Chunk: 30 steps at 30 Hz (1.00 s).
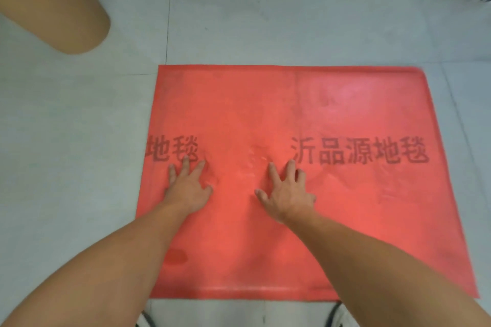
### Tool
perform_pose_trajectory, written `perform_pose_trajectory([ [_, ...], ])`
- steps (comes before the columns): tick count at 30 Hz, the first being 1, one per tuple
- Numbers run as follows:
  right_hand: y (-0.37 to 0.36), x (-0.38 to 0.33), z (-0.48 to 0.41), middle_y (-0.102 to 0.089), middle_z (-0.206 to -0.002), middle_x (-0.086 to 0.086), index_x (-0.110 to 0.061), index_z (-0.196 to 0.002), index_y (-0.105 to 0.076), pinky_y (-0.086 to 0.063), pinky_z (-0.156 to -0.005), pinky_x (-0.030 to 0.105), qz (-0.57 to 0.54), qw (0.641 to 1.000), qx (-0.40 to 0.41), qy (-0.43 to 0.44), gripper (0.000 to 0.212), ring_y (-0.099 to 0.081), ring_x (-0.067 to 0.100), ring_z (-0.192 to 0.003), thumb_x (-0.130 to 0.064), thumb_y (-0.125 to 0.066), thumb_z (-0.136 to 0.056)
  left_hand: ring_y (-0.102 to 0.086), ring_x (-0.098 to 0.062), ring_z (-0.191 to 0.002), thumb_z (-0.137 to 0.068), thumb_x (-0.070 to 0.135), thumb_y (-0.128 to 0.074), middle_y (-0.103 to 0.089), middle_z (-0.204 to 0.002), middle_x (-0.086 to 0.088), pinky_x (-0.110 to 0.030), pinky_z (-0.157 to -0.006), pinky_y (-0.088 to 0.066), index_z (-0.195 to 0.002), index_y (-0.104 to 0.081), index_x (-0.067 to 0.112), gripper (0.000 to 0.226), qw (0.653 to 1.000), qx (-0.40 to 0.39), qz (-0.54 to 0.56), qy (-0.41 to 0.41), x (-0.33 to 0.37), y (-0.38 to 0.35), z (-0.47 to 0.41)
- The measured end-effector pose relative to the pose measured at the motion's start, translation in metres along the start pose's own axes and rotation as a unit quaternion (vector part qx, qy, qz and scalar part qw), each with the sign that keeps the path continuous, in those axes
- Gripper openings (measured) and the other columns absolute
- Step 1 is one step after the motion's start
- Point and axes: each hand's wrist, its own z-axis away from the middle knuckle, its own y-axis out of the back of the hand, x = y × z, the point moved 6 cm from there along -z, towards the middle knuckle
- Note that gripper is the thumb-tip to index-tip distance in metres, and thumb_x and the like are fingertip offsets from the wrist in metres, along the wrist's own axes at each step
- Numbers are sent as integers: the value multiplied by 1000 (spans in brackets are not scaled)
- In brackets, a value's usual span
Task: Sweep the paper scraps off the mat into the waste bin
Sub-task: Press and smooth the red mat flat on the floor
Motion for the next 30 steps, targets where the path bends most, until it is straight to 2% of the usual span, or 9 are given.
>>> perform_pose_trajectory([
  [12,-15,10,14,16,-161,2,-41,-153,-3,-37,-97,66,-22,1000,2,-13,73,7,30,-147,-64,-38,-94,14,-32,-150,-90,53,-45,6,-164,-13,-42,-119,13,-157,-6,30,81,999,-18,-26,-7,3,-23,16],
  [20,-15,21,12,15,-161,0,-44,-152,-6,-35,-97,67,-26,999,13,-28,69,8,29,-148,-61,-38,-94,14,-30,-150,-85,55,-45,9,-164,-5,-51,-121,-4,-155,-3,37,84,999,-34,10,10,12,-34,13],
  [23,-11,22,10,13,-161,-1,-44,-151,-10,-36,-97,67,-47,998,14,-30,66,7,29,-147,-62,-37,-94,14,-30,-150,-87,54,-44,7,-165,-7,-50,-121,0,-156,-2,34,83,1000,-23,-8,6,14,-32,12],
  [26,-9,22,8,12,-161,-1,-45,-151,-12,-36,-97,68,-57,998,18,-29,65,7,28,-147,-63,-37,-94,14,-25,-150,-94,48,-43,1,-164,-11,-48,-119,13,-157,-7,24,77,999,-14,-48,-21,25,-21,15],
  [30,-7,25,7,11,-161,-2,-45,-151,-12,-36,-97,67,-57,998,20,-22,64,5,28,-147,-62,-37,-95,15,-30,-150,-91,51,-43,6,-164,-13,-47,-120,11,-157,-5,28,79,999,-19,-39,-3,23,-22,11],
])
